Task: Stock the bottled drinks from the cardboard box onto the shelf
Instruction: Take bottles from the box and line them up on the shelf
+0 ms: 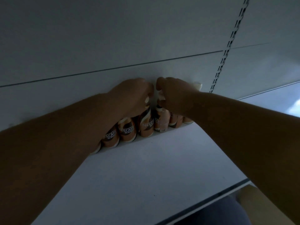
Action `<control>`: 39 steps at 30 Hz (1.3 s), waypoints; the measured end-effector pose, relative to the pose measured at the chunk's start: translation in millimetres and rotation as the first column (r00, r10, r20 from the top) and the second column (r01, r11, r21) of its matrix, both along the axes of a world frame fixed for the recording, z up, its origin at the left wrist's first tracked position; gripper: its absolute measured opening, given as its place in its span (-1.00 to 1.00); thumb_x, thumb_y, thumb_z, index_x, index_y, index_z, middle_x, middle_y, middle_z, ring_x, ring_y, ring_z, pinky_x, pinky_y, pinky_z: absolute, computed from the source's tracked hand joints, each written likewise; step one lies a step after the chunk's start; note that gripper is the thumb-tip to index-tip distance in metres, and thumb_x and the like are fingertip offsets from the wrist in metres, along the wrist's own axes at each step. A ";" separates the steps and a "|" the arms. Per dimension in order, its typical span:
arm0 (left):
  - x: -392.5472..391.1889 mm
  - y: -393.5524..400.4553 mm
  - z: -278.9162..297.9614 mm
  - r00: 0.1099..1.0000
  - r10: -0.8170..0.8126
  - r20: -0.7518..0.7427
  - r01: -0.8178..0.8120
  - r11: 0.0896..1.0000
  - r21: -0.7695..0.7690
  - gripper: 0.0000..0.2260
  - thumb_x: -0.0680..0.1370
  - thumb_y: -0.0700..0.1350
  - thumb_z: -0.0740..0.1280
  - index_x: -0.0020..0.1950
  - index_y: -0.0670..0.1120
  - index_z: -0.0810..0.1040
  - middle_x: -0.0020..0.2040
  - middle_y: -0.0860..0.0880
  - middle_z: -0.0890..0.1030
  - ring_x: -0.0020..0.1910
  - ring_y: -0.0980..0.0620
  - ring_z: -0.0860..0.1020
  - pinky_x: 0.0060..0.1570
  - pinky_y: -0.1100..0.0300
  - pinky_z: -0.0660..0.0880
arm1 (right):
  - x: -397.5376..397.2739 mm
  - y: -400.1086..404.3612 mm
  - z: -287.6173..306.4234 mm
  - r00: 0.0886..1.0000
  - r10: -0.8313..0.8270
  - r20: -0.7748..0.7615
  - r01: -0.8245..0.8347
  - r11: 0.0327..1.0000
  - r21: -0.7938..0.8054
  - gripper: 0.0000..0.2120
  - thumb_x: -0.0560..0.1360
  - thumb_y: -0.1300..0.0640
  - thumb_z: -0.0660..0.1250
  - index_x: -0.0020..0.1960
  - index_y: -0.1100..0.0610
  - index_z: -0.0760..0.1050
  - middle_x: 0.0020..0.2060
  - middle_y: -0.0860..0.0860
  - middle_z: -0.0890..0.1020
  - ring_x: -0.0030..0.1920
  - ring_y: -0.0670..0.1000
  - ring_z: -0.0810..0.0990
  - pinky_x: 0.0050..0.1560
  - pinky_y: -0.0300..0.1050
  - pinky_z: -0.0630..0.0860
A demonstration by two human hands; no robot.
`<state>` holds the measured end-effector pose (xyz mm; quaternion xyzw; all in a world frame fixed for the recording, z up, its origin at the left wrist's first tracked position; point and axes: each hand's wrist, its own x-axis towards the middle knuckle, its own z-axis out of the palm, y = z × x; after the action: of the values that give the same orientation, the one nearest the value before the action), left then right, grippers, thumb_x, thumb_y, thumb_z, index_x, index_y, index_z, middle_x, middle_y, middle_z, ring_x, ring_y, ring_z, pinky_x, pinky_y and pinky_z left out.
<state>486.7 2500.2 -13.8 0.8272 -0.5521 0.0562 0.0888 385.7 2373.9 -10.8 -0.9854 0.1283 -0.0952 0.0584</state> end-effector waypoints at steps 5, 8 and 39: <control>-2.1 -0.8 -4.8 0.994 0.033 0.102 -0.027 0.998 -0.059 -0.76 0.45 -0.04 0.40 0.08 -0.08 0.55 0.04 -0.13 0.52 -0.04 -0.14 0.53 -0.16 0.13 0.32 | 6.0 -3.0 -9.0 0.999 -0.001 -0.052 0.001 1.000 -0.008 -0.70 0.55 0.13 0.27 0.27 0.11 0.43 -0.02 0.11 0.49 0.07 0.16 0.54 -0.12 -0.08 0.39; -2.8 -5.3 -1.9 0.990 0.015 0.141 -0.008 0.999 -0.051 -0.73 0.44 -0.03 0.41 0.10 -0.08 0.55 0.06 -0.13 0.54 0.00 -0.16 0.55 -0.15 0.13 0.32 | 5.2 -6.5 -3.8 0.999 -0.001 -0.050 0.001 1.000 -0.001 -0.71 0.54 0.15 0.28 0.26 0.11 0.47 0.11 0.15 0.55 0.10 0.15 0.54 -0.09 -0.11 0.36; -4.3 -1.4 -7.9 0.971 0.108 0.214 -0.088 0.991 -0.098 -0.73 0.49 -0.08 0.36 0.17 -0.10 0.52 0.13 -0.10 0.55 0.02 -0.15 0.55 -0.06 0.04 0.42 | 12.0 -4.8 -3.2 0.999 -0.029 0.022 0.028 0.999 0.032 -0.67 0.55 0.12 0.28 0.29 0.14 0.40 0.07 0.15 0.56 0.07 0.14 0.54 -0.13 -0.10 0.34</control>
<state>482.4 2498.8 -21.7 0.8375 -0.5140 0.1753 0.0608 397.7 2369.1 -14.0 -0.9813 0.1430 -0.1048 0.0742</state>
